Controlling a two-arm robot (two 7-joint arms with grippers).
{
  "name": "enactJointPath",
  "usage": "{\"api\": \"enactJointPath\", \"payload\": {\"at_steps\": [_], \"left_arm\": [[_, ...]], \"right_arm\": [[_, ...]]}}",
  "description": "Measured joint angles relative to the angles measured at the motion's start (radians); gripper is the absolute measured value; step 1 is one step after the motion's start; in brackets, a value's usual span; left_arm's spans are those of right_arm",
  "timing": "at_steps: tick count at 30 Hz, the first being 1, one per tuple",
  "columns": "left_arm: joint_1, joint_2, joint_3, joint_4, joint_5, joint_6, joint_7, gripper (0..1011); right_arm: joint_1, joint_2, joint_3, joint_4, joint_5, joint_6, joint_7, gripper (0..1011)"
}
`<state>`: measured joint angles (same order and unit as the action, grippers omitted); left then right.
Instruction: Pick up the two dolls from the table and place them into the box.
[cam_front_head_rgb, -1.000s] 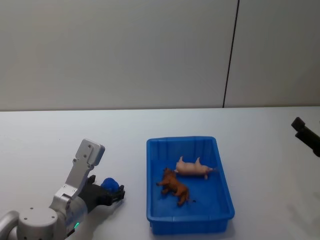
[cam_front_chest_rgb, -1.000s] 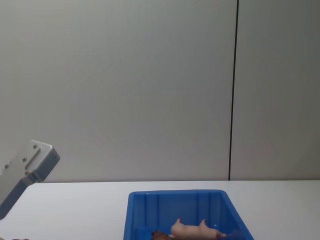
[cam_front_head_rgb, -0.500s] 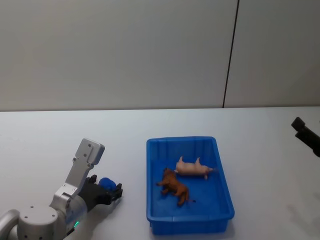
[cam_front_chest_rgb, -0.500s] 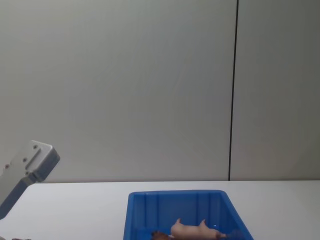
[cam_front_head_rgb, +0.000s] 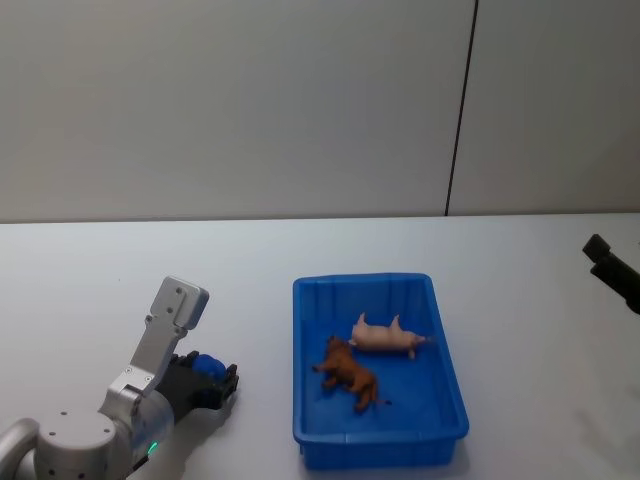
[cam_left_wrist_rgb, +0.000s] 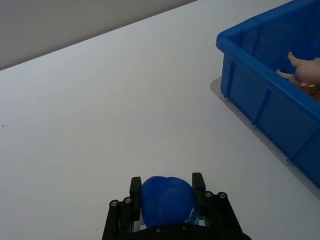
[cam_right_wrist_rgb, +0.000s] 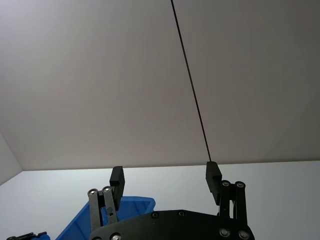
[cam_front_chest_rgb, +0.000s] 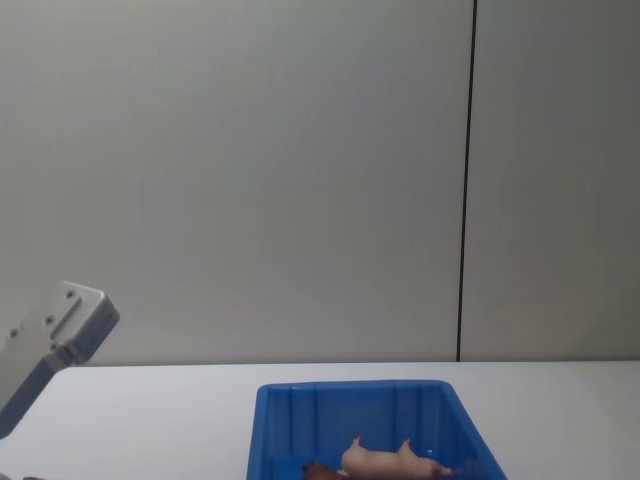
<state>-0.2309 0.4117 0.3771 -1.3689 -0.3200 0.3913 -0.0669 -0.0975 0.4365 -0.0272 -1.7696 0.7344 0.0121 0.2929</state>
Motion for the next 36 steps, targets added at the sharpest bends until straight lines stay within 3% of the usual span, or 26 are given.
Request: {"api": "enactJointPath", "payload": {"at_steps": [6, 20, 25, 36], "left_arm": [[0.0, 0.0, -0.002, 0.0, 0.0, -0.006, 0.0, 597], [-0.008, -0.002, -0.015, -0.038, -0.005, -0.102, -0.001, 511], [-0.021, -0.003, -0.024, -0.073, -0.013, -0.148, -0.03, 476], [-0.053, -0.014, -0.033, -0.12, -0.039, -0.19, -0.129, 409]], "right_arm": [[0.0, 0.0, 0.0, 0.0, 0.0, 0.0, 0.0, 1001], [0.0, 0.0, 0.0, 0.0, 0.0, 0.0, 0.0, 1001], [0.0, 0.0, 0.0, 0.0, 0.0, 0.0, 0.0, 1001], [0.0, 0.0, 0.0, 0.0, 0.0, 0.0, 0.0, 1001]]}}
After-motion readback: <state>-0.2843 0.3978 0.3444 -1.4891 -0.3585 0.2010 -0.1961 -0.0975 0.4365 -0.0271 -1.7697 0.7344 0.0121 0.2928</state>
